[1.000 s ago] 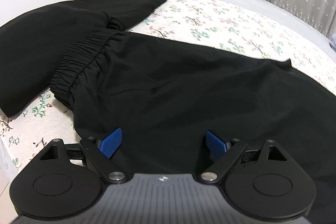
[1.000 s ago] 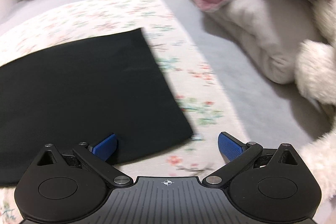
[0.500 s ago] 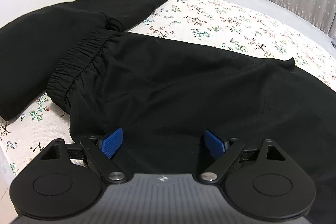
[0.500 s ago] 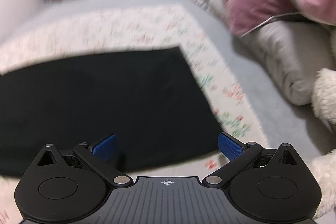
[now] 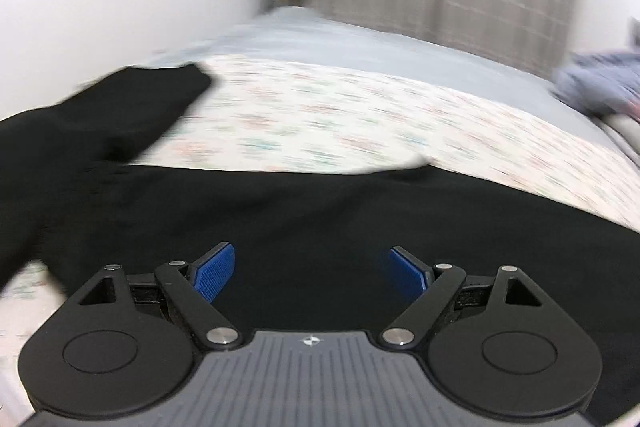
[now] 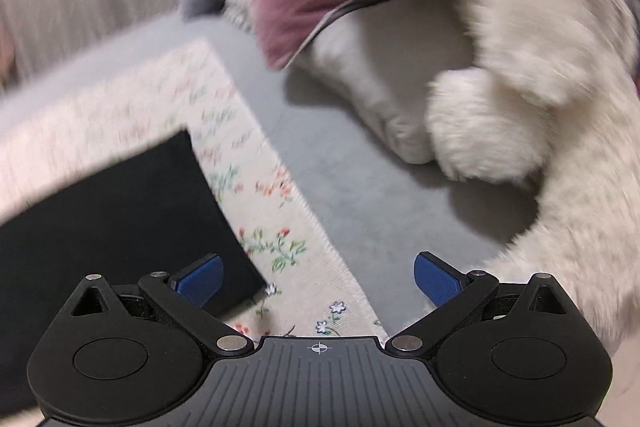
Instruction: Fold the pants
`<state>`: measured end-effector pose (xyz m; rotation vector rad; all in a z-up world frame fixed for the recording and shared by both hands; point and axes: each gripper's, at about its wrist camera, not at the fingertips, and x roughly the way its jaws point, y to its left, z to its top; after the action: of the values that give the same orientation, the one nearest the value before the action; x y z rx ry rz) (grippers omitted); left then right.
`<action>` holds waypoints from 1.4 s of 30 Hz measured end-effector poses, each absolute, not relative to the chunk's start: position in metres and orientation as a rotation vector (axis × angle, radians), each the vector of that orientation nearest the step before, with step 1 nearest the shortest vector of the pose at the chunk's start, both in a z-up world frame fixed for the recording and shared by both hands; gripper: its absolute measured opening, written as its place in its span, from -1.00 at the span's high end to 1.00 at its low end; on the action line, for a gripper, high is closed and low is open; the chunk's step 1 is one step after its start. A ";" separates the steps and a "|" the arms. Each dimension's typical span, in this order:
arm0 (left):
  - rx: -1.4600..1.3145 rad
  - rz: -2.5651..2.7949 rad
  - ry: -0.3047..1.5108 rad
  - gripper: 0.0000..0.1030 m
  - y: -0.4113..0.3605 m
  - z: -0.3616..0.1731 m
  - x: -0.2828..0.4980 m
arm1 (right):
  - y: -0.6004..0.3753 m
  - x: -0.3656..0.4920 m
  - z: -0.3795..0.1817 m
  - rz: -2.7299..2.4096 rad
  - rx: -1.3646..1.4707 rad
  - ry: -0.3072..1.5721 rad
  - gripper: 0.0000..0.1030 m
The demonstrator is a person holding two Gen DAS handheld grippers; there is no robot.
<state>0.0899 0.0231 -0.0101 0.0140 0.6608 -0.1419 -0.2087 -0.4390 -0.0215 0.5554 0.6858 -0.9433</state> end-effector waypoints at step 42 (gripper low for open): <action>-0.077 -0.876 0.857 -0.99 -0.172 -0.004 0.080 | -0.357 -0.121 -0.014 -0.793 0.496 0.338 0.90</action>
<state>0.0796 -0.1720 -0.0042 -0.0771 0.8567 -0.8761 -0.1214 -0.3574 -0.0141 0.4964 0.3378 -0.7927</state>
